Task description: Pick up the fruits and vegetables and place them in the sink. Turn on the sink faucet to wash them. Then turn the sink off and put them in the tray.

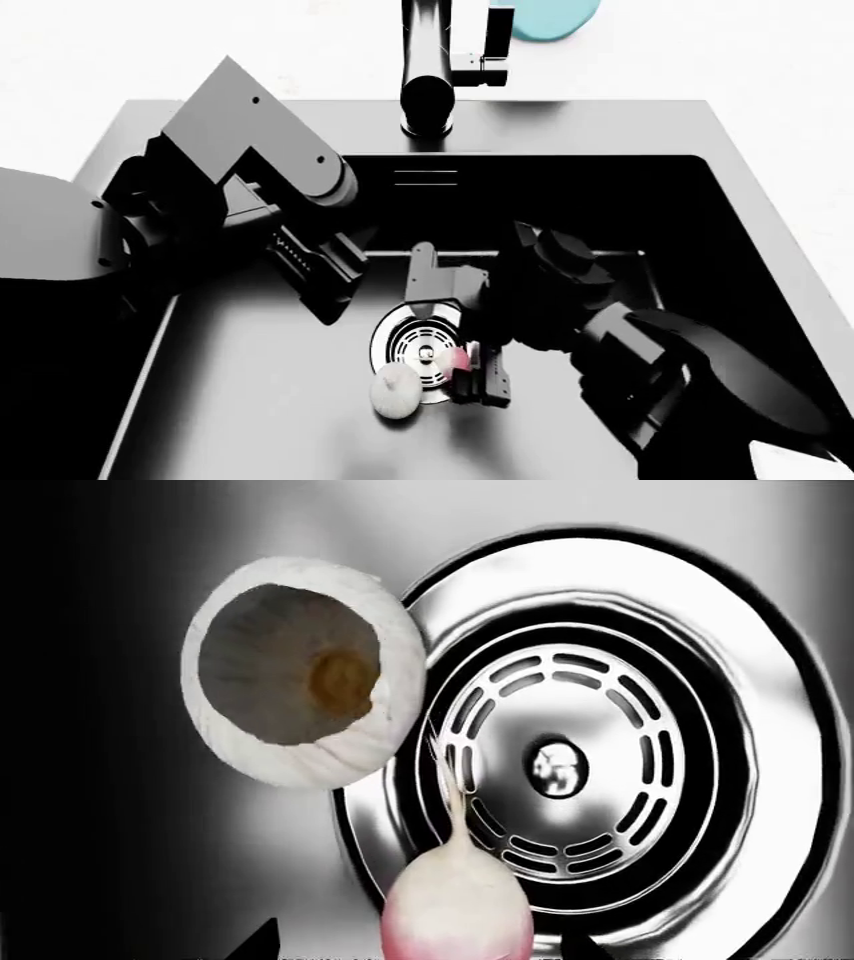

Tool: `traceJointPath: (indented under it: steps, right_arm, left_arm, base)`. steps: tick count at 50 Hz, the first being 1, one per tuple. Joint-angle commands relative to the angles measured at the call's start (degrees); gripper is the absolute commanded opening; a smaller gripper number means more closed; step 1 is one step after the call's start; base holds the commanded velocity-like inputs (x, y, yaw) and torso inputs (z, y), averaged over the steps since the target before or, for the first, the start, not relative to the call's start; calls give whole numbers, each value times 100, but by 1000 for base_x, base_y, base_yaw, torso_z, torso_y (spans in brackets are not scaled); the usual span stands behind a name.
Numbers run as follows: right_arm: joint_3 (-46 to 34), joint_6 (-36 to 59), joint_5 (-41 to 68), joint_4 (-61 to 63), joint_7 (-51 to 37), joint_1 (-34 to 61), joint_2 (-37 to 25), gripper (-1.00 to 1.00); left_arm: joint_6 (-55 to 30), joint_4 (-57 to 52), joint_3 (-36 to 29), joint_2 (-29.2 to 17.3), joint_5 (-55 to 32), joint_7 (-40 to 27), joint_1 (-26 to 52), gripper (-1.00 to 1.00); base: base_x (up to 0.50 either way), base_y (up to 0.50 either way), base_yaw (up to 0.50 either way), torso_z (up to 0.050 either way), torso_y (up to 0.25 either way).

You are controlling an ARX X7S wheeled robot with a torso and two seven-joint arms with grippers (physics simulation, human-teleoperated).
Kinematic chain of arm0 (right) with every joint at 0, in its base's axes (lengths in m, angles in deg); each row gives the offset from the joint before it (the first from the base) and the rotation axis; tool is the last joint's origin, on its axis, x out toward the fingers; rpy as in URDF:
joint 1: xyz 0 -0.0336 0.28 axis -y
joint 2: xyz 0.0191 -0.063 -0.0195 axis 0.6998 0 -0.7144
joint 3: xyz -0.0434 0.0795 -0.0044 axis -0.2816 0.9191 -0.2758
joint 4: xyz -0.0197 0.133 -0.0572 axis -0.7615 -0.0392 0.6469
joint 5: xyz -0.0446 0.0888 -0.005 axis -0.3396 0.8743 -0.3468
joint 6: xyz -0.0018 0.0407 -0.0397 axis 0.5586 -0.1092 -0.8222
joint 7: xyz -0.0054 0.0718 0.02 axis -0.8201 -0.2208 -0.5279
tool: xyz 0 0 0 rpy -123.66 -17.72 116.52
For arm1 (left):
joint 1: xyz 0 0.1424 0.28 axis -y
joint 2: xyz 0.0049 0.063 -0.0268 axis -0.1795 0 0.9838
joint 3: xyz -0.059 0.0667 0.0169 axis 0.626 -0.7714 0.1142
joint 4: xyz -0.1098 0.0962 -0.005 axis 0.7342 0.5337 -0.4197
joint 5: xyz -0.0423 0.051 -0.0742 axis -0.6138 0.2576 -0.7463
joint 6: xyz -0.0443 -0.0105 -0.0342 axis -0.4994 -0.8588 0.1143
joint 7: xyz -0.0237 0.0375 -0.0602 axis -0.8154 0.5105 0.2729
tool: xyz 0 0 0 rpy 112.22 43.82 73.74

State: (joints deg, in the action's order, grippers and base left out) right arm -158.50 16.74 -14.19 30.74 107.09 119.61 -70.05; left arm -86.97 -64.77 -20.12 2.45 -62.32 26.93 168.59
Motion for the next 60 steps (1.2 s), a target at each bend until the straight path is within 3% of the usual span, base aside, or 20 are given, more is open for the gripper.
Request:
traceJointPath:
  steps: [1, 10, 11, 21, 35, 45, 58, 60]
  right_arm:
    - [-103, -333, -11, -753, 17, 0, 243, 100]
    - [-219, -435, 196, -931, -34, 53, 314, 100]
    - [-234, -425, 224, -916, -31, 57, 312, -100]
    - [-264, -124, 341, -318, -58, 75, 52, -100]
    - [-172, 1919, 362, 2601, -328, 390, -1484, -100]
    - [-17, 3093, 342, 3913, -476, 719, -2267, -100]
    - [154, 3433, 399, 4230, -583, 797, -2401, -100]
    - [147, 3354, 401, 4171, -577, 791, -2374, -100]
  left_arm:
    - [9, -2, -14, 7, 16, 6, -4, 100]
    - [4, 7, -18, 9, 14, 14, 15, 100]
    - [3, 10, -18, 9, 13, 15, 18, 100]
    - [-9, 6, -28, 18, -10, 6, 36, 100]
    - [-310, 93, -200, 135, -172, -47, 179, 100]
    - [-1056, 361, -647, 546, -307, 603, 515, 100]
    - [-1411, 554, -913, 751, -278, 968, 688, 100]
    - [-1473, 461, -1074, 871, 226, 1695, 746, 100]
  base:
    - [0, 0, 0, 0, 0]
    - [0, 0, 0, 0, 0]
    - [0, 0, 0, 0, 0]
    - [0, 0, 0, 0, 0]
    - [0, 0, 0, 0, 0]
    - [0, 0, 0, 0, 0]
    - [0, 0, 0, 0, 0]
    - [0, 0, 0, 0, 0]
